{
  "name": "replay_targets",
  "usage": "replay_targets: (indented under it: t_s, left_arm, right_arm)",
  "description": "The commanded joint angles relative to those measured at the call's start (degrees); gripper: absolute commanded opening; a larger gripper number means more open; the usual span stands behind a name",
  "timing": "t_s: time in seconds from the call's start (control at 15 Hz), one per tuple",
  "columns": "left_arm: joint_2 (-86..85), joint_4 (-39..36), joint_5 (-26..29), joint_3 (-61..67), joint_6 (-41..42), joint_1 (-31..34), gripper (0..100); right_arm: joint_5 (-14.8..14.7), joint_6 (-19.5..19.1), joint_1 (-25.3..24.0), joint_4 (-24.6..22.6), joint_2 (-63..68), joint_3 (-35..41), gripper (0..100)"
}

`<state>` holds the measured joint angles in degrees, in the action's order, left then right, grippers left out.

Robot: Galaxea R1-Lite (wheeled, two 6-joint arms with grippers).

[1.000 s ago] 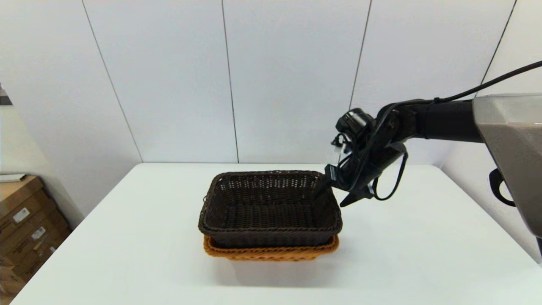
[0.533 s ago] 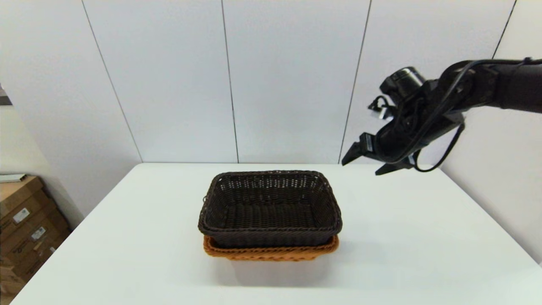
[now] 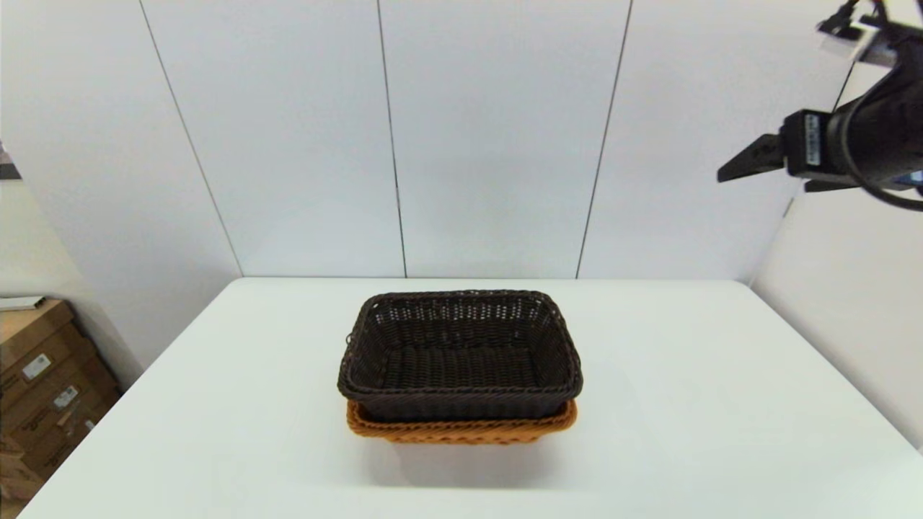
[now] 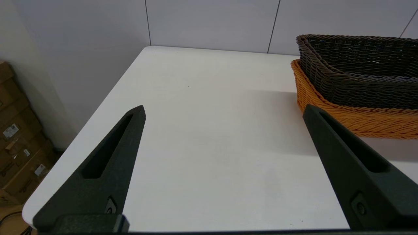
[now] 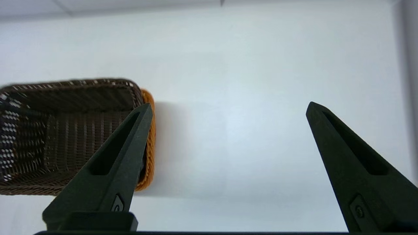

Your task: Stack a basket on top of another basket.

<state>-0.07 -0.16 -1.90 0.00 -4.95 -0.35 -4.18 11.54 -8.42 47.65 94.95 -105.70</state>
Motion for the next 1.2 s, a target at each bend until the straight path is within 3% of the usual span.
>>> replay_targets:
  t_s: [0.07,0.27,0.6,0.73,1.2]
  left_arm:
    - [-0.01,-0.02,-0.03,0.0,-0.06,0.0,100]
    - [-0.01,-0.02,-0.03,0.0,-0.06,0.0,100]
    - [-0.01,-0.02,-0.03,0.0,-0.06,0.0,100]
    - [-0.01,-0.02,-0.03,0.0,-0.06,0.0,100]
    - [-0.01,-0.02,-0.03,0.0,-0.06,0.0,100]
  right_arm:
    - [-2.41,-0.91,2.89,0.25,-21.04,7.0,100]
    - [-3.2,-1.7,4.12,0.34,-36.86,16.67,100]
    - [-7.95,-5.66,5.44,0.69,-65.16,36.27,100]
    - [-8.39,-6.18,6.58,2.88,-74.03,42.25,100]
    - [-8.91,-13.3,8.34,2.71,-95.3,59.3,100]
